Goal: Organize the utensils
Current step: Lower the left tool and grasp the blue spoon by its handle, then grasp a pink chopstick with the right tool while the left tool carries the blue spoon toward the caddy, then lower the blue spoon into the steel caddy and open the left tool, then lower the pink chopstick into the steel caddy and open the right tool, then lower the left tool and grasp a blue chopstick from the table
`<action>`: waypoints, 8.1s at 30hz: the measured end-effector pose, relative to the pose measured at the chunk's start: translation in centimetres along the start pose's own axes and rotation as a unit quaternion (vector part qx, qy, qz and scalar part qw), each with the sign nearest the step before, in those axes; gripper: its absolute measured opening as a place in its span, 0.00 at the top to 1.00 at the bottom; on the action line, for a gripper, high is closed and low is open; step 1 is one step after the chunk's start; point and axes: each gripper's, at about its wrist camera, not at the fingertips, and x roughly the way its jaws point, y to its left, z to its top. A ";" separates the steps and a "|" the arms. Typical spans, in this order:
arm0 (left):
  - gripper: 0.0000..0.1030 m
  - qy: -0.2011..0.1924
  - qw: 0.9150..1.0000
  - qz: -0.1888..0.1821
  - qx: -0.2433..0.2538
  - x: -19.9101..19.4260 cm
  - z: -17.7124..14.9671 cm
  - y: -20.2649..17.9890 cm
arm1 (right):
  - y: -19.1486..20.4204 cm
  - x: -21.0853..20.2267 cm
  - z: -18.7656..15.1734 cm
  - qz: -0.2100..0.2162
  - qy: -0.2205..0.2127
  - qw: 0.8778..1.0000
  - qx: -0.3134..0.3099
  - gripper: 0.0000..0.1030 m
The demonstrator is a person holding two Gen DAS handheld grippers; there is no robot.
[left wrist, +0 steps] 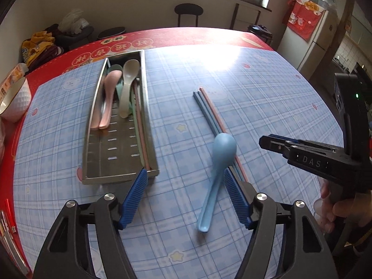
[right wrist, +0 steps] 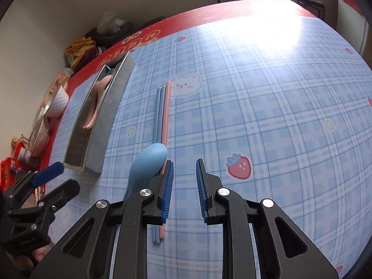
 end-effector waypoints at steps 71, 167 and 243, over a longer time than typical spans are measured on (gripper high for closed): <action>0.84 -0.055 0.995 -0.015 -0.080 -3.4 -1.2 6.5 | 4.5 5.6 2.7 -0.048 0.022 0.995 -0.085 0.81; 0.15 -0.073 0.988 0.050 -0.130 -4.6 2.5 17.8 | 15.8 8.0 8.1 0.049 0.034 0.997 0.051 0.94; 0.92 0.079 0.993 -0.030 -0.081 8.1 4.7 -2.7 | -9.4 -5.2 -2.0 -0.023 -0.069 0.987 0.143 0.93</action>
